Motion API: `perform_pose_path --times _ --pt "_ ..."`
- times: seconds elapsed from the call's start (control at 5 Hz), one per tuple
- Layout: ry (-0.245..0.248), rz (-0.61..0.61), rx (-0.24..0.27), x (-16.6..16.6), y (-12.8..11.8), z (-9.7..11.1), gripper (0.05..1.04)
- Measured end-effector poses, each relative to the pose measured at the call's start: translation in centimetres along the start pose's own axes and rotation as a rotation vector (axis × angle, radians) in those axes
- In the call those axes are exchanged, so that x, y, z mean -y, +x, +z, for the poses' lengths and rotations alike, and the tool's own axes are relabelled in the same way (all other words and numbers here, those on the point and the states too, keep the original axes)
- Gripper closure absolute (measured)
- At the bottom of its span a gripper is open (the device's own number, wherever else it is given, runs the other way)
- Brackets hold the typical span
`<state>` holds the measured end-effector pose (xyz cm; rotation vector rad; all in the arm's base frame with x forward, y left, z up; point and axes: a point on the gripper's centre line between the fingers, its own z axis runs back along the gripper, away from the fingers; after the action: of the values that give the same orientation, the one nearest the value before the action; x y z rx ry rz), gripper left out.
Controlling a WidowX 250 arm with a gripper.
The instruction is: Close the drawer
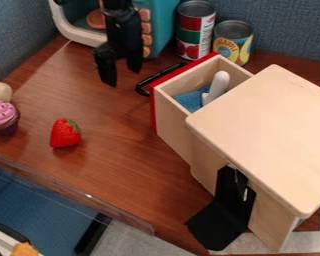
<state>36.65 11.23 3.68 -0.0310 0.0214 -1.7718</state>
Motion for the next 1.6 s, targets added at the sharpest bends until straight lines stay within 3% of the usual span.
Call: perform_pose_path --times 0.8,1.6 --pt "-0.049 -0.037 0.037 -0.1 5.9 -1.3 0.083" --pt "-0.020 -0.120 0.030 2.9 10.8 -0.5 0.083"
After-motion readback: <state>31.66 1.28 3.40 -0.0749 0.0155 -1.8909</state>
